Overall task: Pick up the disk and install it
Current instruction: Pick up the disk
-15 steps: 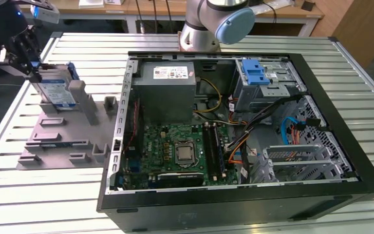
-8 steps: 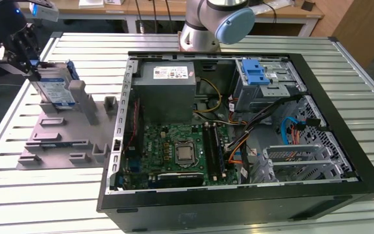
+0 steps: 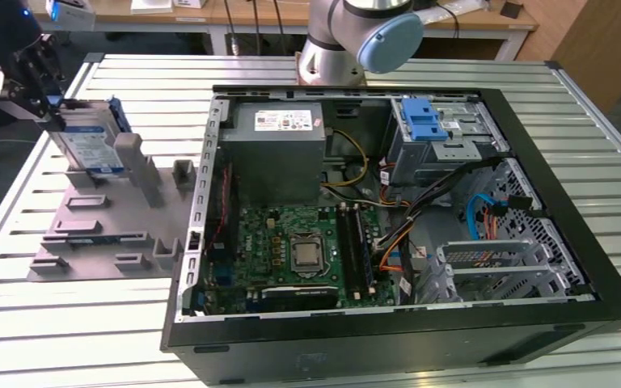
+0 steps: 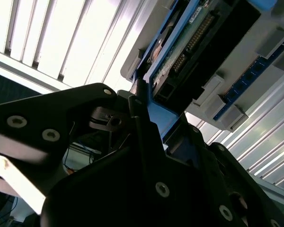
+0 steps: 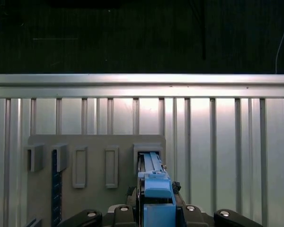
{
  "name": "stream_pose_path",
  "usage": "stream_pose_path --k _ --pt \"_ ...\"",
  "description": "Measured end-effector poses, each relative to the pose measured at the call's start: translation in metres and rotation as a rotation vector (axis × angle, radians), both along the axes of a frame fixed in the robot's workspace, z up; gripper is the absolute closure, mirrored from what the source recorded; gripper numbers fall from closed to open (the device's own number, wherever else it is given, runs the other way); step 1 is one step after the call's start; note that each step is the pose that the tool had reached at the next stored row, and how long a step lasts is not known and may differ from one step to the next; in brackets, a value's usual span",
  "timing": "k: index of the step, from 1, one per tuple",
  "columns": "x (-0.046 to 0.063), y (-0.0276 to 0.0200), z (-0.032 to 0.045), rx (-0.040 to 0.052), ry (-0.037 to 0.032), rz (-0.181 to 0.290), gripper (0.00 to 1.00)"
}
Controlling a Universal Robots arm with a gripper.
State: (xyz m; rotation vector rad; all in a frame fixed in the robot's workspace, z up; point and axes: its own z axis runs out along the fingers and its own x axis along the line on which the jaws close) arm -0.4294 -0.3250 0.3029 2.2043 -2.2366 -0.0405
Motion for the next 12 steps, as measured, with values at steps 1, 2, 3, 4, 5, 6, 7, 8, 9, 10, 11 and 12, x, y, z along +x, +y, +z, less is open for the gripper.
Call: stream_pose_path --k 1,2,3,4,5,6,7,8,9,10,11,12 --pt "0.000 0.0000 0.0013 0.0003 0.0000 0.000 0.64" --pt "0.000 0.0000 0.0024 0.0007 0.0000 0.000 0.64" --pt "0.000 0.0001 0.0034 0.0013 -0.0001 0.000 0.64" --pt "0.000 0.0001 0.0046 0.0020 -0.0001 0.000 0.64" --pt "0.000 0.0001 0.0062 0.0024 0.0000 0.000 0.64" --pt "0.000 0.0000 0.0077 0.0029 -0.0001 0.000 0.64" --pt "0.000 0.0000 0.0091 0.0036 -0.0001 0.000 0.64" --pt "0.000 0.0000 0.0106 0.0043 -0.0001 0.000 0.64" --pt "0.000 0.0000 0.0119 0.0049 -0.0002 0.000 0.64" --pt "0.000 0.0000 0.0131 0.0052 0.0001 0.000 0.64" --pt "0.000 0.0000 0.0140 0.0055 0.0000 0.000 0.64" --pt "0.000 0.0000 0.0151 0.0057 -0.0001 0.000 0.64"
